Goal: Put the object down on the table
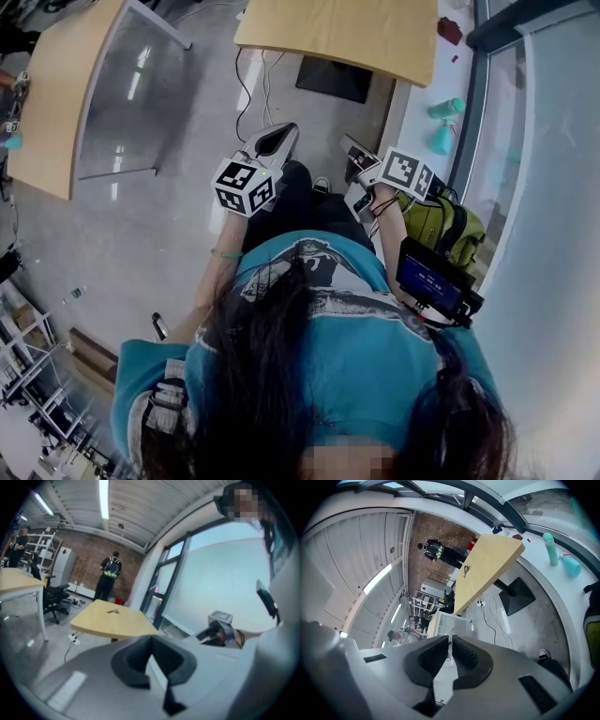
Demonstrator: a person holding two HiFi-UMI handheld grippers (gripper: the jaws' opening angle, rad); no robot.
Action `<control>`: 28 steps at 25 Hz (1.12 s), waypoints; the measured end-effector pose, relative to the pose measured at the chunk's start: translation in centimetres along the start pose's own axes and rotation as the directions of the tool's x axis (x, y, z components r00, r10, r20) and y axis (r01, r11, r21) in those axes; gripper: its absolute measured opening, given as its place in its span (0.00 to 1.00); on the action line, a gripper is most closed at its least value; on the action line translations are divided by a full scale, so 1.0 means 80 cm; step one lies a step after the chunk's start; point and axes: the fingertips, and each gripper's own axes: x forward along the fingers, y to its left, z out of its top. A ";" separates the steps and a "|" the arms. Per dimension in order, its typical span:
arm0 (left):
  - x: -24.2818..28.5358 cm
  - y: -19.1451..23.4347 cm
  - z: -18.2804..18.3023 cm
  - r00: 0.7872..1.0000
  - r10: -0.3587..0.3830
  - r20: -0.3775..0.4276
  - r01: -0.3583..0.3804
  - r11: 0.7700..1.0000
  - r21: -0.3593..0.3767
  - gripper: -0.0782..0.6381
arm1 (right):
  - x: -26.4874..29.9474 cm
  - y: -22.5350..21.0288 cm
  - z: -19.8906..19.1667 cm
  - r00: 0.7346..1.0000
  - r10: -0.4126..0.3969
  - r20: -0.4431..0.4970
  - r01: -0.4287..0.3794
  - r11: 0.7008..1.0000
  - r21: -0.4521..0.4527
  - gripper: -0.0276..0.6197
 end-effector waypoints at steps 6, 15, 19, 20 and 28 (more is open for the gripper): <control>-0.015 -0.012 0.000 1.000 0.008 0.001 -0.008 1.000 0.016 0.12 | -0.008 0.001 -0.020 1.000 0.000 -0.015 0.000 1.000 -0.005 0.09; -0.022 -0.019 0.011 1.000 -0.021 -0.011 0.022 0.997 0.078 0.11 | -0.001 0.016 -0.008 0.999 0.023 0.024 -0.022 1.000 -0.018 0.09; -0.036 -0.006 0.013 1.000 -0.024 -0.001 0.024 0.997 0.072 0.11 | 0.015 0.027 -0.019 1.000 0.019 0.020 -0.019 1.000 -0.023 0.09; -0.040 -0.003 0.013 1.000 -0.027 0.001 0.027 0.997 0.072 0.11 | 0.020 0.031 -0.022 1.000 0.018 0.020 -0.017 0.999 -0.029 0.09; -0.086 0.033 0.017 0.995 -0.104 -0.010 0.104 0.990 0.097 0.11 | 0.057 0.067 -0.058 0.996 0.004 0.089 -0.001 1.000 -0.028 0.08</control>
